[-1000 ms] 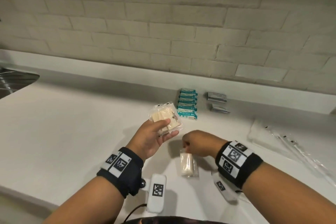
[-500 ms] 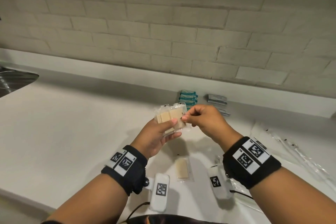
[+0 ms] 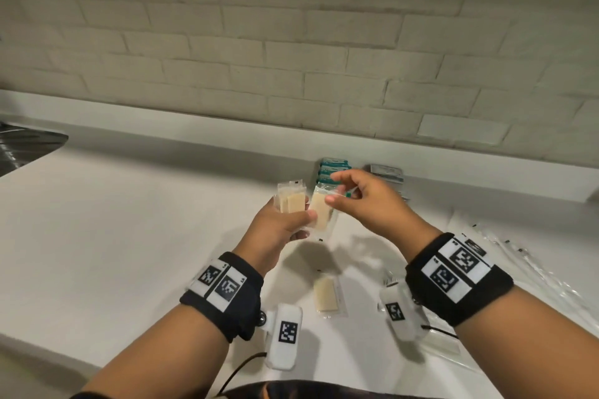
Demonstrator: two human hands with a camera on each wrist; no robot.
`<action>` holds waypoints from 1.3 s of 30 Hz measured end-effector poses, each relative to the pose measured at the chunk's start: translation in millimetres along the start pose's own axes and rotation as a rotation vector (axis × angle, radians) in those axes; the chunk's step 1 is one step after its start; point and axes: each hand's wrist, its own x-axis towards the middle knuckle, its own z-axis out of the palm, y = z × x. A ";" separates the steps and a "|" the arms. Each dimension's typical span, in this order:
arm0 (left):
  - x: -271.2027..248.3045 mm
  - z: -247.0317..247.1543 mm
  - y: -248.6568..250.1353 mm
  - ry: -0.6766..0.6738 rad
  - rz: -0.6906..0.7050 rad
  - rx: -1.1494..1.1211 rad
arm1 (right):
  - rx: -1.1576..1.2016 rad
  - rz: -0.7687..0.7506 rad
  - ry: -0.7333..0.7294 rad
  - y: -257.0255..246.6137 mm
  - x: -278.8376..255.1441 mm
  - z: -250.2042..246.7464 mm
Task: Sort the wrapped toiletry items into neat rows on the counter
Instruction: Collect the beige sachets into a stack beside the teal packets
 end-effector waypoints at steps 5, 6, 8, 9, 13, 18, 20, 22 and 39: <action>-3.3 -2.1 0.5 -0.010 0.020 0.075 | -0.028 0.146 -0.106 -8.9 11.8 2.3; -3.0 -4.9 -0.3 -0.019 0.014 0.078 | -0.004 0.154 -0.102 -10.1 11.9 1.3; -3.5 -10.2 -2.4 -0.022 -0.014 0.057 | 0.059 0.178 -0.085 -10.1 11.3 -0.1; -4.3 -12.6 -3.2 -0.014 -0.030 0.041 | 0.045 0.189 -0.062 -9.1 12.0 0.0; -5.5 -23.3 -6.7 0.020 -0.087 -0.120 | -0.371 0.233 -0.099 0.7 13.8 1.4; -6.6 -36.9 -10.0 -0.038 -0.205 -0.374 | -0.638 0.201 -0.504 16.0 -1.6 33.4; -8.1 -38.4 -11.9 -0.067 -0.201 -0.345 | -0.703 0.197 -0.580 23.9 -5.4 47.8; -9.7 -38.5 -12.5 -0.072 -0.180 -0.304 | -0.716 0.212 -0.602 29.4 -5.5 55.0; -5.4 -26.1 -16.1 -0.096 -0.115 -0.330 | 0.085 0.213 -0.249 4.3 1.7 44.0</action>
